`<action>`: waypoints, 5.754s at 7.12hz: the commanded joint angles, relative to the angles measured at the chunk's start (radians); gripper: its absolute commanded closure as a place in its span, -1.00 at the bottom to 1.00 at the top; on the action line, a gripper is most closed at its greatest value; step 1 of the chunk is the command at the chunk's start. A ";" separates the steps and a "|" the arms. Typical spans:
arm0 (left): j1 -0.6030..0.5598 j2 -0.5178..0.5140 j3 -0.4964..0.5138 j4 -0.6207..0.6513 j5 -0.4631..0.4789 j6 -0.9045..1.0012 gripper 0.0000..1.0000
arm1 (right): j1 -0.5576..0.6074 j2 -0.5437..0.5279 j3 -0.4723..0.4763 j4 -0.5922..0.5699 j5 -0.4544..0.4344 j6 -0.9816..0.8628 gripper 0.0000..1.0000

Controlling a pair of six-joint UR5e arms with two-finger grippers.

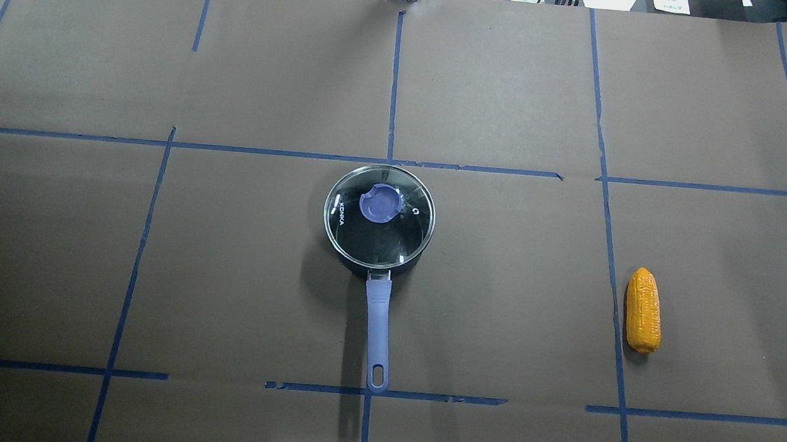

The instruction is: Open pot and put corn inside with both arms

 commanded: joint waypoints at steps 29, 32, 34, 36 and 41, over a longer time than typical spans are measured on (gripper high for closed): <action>0.992 -1.068 0.340 -0.038 0.393 -1.424 -1.00 | -0.006 0.007 -0.026 0.000 0.028 0.004 -0.99; 0.992 -1.062 0.374 -0.095 0.399 -1.427 -0.83 | -0.009 0.007 -0.027 0.000 0.028 0.004 -0.99; 0.991 -1.062 0.364 -0.092 0.400 -1.422 0.67 | -0.014 0.007 -0.027 0.000 0.028 0.004 -0.99; 0.979 -1.051 0.309 -0.080 0.402 -1.420 0.99 | -0.021 0.007 -0.027 0.000 0.027 0.004 -0.99; 0.894 -0.711 -0.117 0.043 0.393 -1.335 1.00 | -0.023 0.008 -0.027 0.002 0.025 0.002 -0.99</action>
